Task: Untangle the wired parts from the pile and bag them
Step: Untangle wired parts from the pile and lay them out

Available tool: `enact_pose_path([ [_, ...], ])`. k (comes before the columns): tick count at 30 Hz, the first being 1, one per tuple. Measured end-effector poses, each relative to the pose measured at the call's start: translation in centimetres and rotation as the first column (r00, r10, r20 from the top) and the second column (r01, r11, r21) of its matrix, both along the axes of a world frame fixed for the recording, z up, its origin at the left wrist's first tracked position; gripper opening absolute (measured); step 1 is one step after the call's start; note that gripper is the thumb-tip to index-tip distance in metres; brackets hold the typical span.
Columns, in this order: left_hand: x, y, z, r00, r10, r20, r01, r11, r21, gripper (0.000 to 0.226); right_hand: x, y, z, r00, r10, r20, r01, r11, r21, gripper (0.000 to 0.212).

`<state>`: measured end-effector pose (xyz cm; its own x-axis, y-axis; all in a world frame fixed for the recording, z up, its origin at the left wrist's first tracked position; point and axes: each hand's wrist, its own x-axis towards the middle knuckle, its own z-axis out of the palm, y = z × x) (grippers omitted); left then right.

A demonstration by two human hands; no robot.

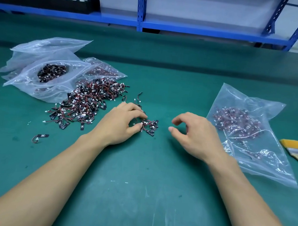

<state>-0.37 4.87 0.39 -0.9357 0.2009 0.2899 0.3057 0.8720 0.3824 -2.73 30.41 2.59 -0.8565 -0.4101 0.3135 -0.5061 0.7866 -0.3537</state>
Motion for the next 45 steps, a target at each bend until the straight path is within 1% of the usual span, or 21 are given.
enact_pose_path([
  [3,1.4,0.4,0.0,0.999,-0.049,-0.021,0.049,0.999,0.01,0.026,0.5,-1.0,-0.6,0.985,0.164,0.055,-0.165,0.986,0.012,0.042],
  [5,2.4,0.5,-0.2,0.996,-0.082,-0.021,0.082,0.996,0.036,0.026,0.9,-1.9,-0.8,0.963,0.251,0.102,-0.256,0.966,0.04,0.052],
  [6,2.9,0.3,-0.2,0.995,-0.097,-0.015,0.098,0.994,0.052,0.026,1.0,-2.3,-0.9,0.951,0.284,0.123,-0.292,0.955,0.056,0.052],
  [7,3.3,0.1,-0.3,0.994,-0.11,-0.011,0.11,0.992,0.064,0.027,1.0,-2.6,-1.0,0.94,0.313,0.135,-0.323,0.944,0.066,0.048],
  [9,3.7,-0.5,-0.3,0.994,-0.108,-0.004,0.108,0.992,0.071,0.031,1.0,-3.0,-1.0,0.929,0.347,0.13,-0.357,0.932,0.059,0.033],
  [11,3.7,-1.1,0.0,0.997,-0.071,0.021,0.069,0.996,0.065,0.038,0.9,-2.8,-1.1,0.932,0.345,0.11,-0.35,0.936,0.029,0.02],
  [14,3.2,-1.7,0.4,0.998,-0.021,0.057,0.019,0.999,0.047,0.052,0.6,-2.2,-1.1,0.94,0.326,0.105,-0.327,0.945,-0.006,0.014],
  [18,2.7,-2.4,0.4,0.998,0.055,0.042,-0.055,0.998,-0.005,0.046,0.4,-1.6,-1.0,0.943,0.31,0.118,-0.304,0.95,-0.065,0.009],
  [22,2.3,-3.3,0.4,0.986,0.169,0.009,-0.168,0.984,-0.05,0.047,0.4,-1.4,-1.1,0.949,0.295,0.113,-0.28,0.951,-0.13,0.004],
  [24,2.3,-3.3,0.5,0.98,0.196,-0.026,-0.197,0.979,-0.046,0.048,0.3,-1.3,-1.1,0.955,0.279,0.098,-0.262,0.953,-0.154,0.004],
  [26,2.4,-2.9,0.6,0.979,0.178,-0.097,-0.18,0.984,-0.014,0.044,0.3,-1.2,-1.1,0.96,0.265,0.091,-0.246,0.953,-0.175,0.005],
  [28,2.6,-2.3,0.9,0.984,0.094,-0.149,-0.088,0.995,0.046,0.036,0.3,-1.3,-1.0,0.965,0.248,0.086,-0.228,0.954,-0.197,0.006],
  [29,2.8,-2.0,1.0,0.99,0.033,-0.138,-0.022,0.996,0.083,0.032,0.3,-1.3,-1.0,0.968,0.236,0.082,-0.215,0.954,-0.21,0.006],
  [31,3.2,-1.2,1.1,0.995,-0.086,-0.045,0.092,0.986,0.14,0.028,0.3,-1.3,-0.8,0.974,0.214,0.073,-0.192,0.952,-0.238,0.006],
  [33,3.3,-0.5,0.9,0.985,-0.166,0.049,0.157,0.977,0.141,0.025,0.3,-1.2,-0.7,0.974,0.212,0.078,-0.184,0.946,-0.266,0.005],
  [34,3.3,-0.3,0.8,0.98,-0.188,0.064,0.179,0.975,0.129,0.022,0.3,-1.2,-0.6,0.973,0.215,0.085,-0.185,0.945,-0.27,0.005],
  [37,3.1,-0.3,0.8,0.981,-0.188,0.05,0.183,0.978,0.098,0.007,0.3,-1.2,-0.6,0.976,0.2,0.091,-0.17,0.949,-0.265,0.005],
  [39,3.1,-0.6,0.9,0.985,-0.166,0.056,0.161,0.984,0.081,0.005,0.2,-1.0,-0.5,0.981,0.17,0.089,-0.138,0.946,-0.295,0.006],
  [41,3.3,-1.0,1.0,0.988,-0.148,0.054,0.144,0.987,0.073,0.005,0.1,-0.8,-0.4,0.988,0.135,0.072,-0.105,0.94,-0.323,0.01],
  [43,3.4,-1.0,1.2,0.992,-0.122,0.022,0.119,0.989,0.09,0.009,0.0,-0.6,-0.3,0.991,0.116,0.066,-0.087,0.938,-0.336,0.012],
  [45,3.3,-0.8,1.4,0.995,-0.101,-0.003,0.101,0.989,0.11,0.021,0.1,-0.5,-0.3,0.991,0.113,0.072,-0.083,0.94,-0.331,0.014],
])
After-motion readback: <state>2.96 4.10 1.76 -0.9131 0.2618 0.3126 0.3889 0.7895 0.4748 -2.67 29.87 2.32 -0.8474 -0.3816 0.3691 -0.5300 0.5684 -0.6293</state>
